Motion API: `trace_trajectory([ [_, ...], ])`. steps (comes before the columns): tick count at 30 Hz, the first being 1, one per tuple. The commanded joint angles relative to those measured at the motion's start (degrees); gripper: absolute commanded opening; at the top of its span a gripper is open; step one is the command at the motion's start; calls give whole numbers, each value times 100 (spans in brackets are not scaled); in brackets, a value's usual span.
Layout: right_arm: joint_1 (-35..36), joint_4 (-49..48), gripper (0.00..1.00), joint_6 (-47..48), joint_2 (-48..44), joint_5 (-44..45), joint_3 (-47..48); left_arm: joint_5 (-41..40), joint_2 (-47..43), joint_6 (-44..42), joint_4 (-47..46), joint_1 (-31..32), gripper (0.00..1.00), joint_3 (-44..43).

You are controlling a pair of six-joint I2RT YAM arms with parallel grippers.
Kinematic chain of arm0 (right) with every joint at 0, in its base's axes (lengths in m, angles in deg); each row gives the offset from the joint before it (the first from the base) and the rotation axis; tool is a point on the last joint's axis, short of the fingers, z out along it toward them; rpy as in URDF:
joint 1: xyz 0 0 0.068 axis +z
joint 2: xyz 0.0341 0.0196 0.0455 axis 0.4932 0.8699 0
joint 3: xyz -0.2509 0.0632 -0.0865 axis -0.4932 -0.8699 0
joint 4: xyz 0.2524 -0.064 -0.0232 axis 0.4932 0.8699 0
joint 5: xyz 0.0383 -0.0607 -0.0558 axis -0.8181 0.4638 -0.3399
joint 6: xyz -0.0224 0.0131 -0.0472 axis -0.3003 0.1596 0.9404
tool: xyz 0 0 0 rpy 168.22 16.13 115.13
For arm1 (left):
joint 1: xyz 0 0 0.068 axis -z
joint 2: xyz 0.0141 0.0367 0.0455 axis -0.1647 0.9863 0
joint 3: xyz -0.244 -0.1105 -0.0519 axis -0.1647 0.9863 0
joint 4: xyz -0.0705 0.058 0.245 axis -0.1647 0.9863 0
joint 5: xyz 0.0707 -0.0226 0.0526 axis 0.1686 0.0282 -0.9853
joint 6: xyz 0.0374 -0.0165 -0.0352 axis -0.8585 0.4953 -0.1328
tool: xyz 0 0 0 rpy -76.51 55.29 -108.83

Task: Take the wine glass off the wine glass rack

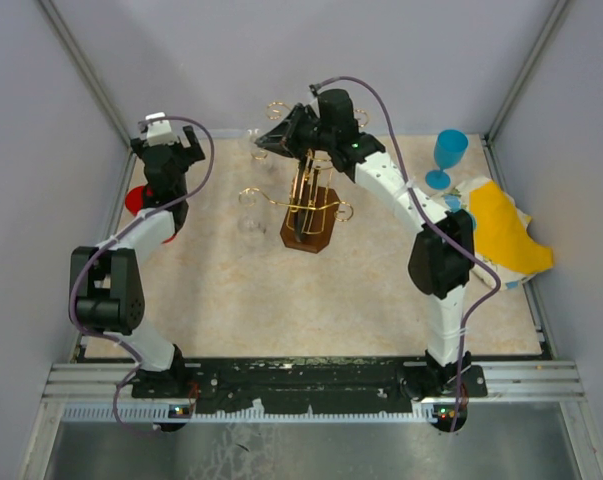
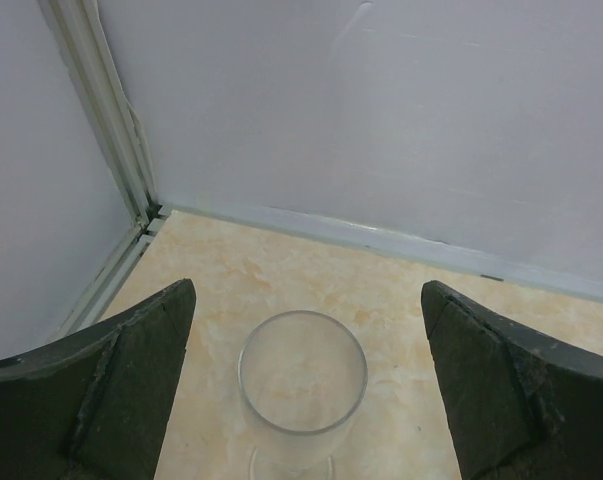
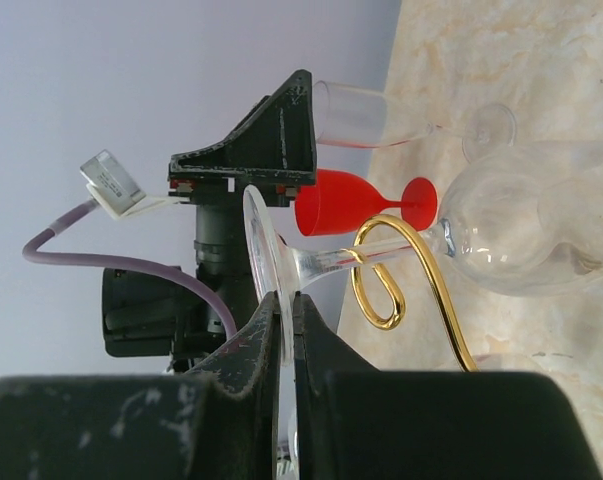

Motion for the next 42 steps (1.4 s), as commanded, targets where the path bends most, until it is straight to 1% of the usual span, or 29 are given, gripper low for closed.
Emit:
trace_trajectory([
  [1, -234, -33, 0, 87, -403, 33, -159, -38, -214, -64, 181, -23, 100, -286],
  [4, -288, -190, 0, 48, -435, 69, -240, -17, -203, -46, 234, -27, 100, -379],
  [10, -383, -310, 0, -24, -293, 42, -109, 50, -166, -3, 368, -20, 100, -563],
  [15, -411, -12, 0, 37, -142, 10, 187, 51, -175, -9, 413, -22, 100, -583],
  [20, -420, 143, 0, 144, -465, 112, -88, 71, -175, 55, 453, -24, 100, -605],
  [24, -420, 358, 0, 283, -515, 190, 29, 98, -184, 97, 471, -27, 100, -578],
  [28, -415, 728, 0, 458, -295, 184, 536, 95, -193, 92, 471, -32, 100, -571],
  [34, -420, 1499, 0, 681, 297, 82, 1767, 116, -176, 93, 471, -30, 100, -564],
  [36, -419, 1586, 0, 717, 355, 81, 1904, 109, -177, 87, 473, -35, 100, -556],
  [39, -420, 1583, 0, 792, 117, 166, 1619, 111, -193, 61, 480, -36, 100, -556],
  [42, -453, 1321, 0, 756, -249, 199, 1021, 105, -209, 63, 509, -32, 100, -577],
])
